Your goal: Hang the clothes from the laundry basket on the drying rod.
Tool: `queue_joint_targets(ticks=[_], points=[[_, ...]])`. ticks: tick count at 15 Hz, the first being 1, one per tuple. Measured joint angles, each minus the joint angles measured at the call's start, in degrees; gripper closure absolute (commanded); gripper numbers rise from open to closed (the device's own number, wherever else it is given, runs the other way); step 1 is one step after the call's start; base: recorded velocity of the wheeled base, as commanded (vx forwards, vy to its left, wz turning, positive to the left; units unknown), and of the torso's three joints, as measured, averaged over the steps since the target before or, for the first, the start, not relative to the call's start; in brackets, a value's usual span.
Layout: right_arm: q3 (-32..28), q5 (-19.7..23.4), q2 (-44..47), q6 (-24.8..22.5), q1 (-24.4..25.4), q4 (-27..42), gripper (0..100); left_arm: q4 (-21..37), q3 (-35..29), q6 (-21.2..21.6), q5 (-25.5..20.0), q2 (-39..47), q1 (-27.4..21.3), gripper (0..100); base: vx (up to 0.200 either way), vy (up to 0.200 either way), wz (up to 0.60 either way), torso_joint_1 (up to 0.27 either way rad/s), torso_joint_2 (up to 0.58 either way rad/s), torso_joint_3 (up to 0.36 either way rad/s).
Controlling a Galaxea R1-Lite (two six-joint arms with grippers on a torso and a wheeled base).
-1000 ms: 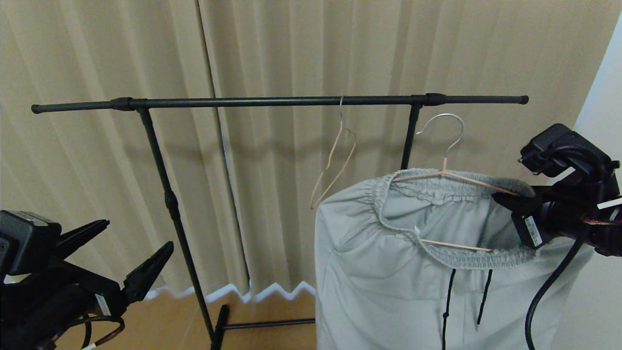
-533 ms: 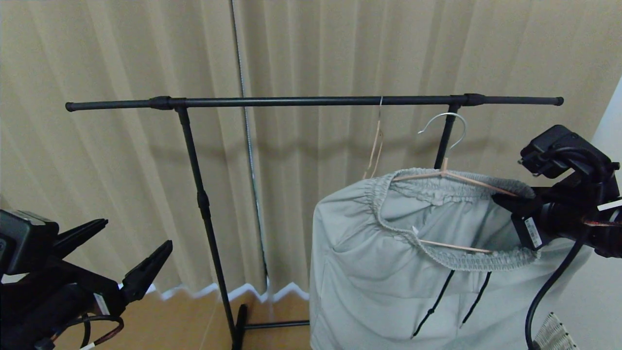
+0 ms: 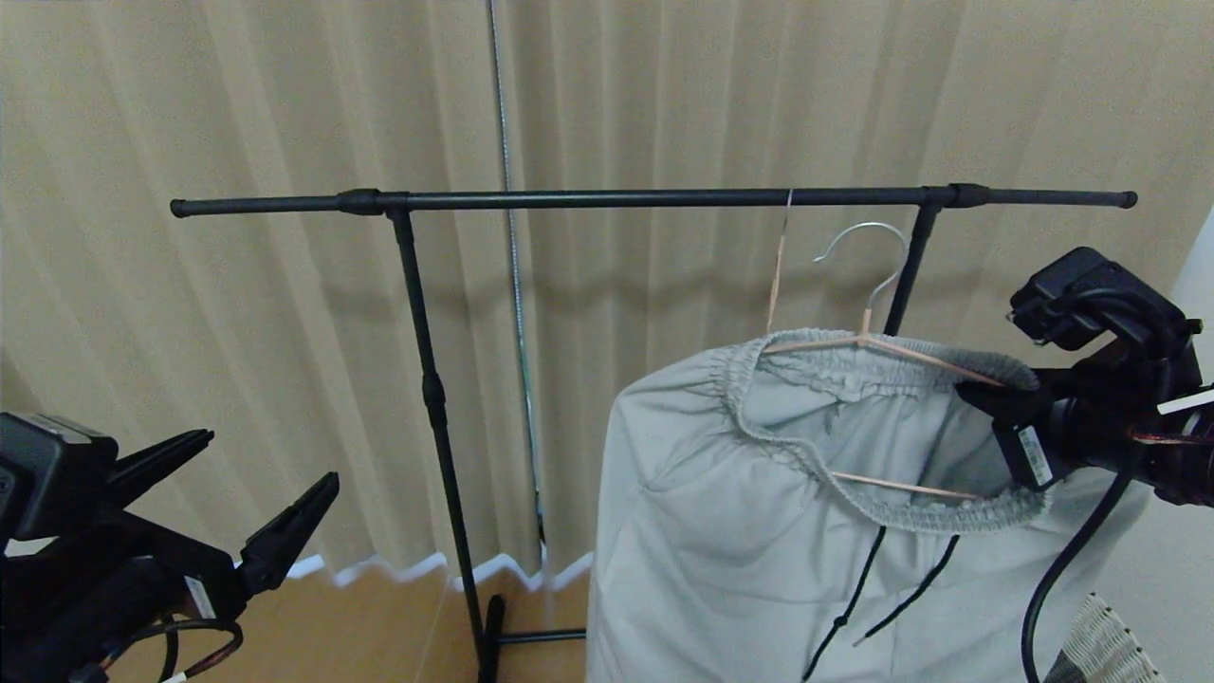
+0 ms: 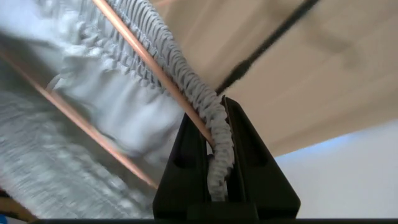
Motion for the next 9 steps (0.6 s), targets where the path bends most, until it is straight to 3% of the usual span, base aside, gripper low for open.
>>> queue_joint_targets(ticks=[3, 5, 9], points=[[-1.2, -0.1, 2.3, 4.9, 1.4, 0.1, 100, 0.1, -0.3, -0.2, 0.0, 0.2, 0.0, 0, 0.000, 0.000, 0.00, 0.000, 0.00, 0.000], [-3.4, -0.5, 4.4, 7.1, 3.0, 0.0, 100, 0.3, -0.3, -0.2, 0.0, 0.3, 0.1, 0, 0.200, 0.000, 0.00, 0.002, 0.00, 0.002], [-5.5, -3.7, 6.9, 7.4, 3.4, 0.0, 100, 0.4, -0.2, -0.2, 0.0, 0.1, 0.0, 0, 0.200, 0.000, 0.00, 0.004, 0.00, 0.002]])
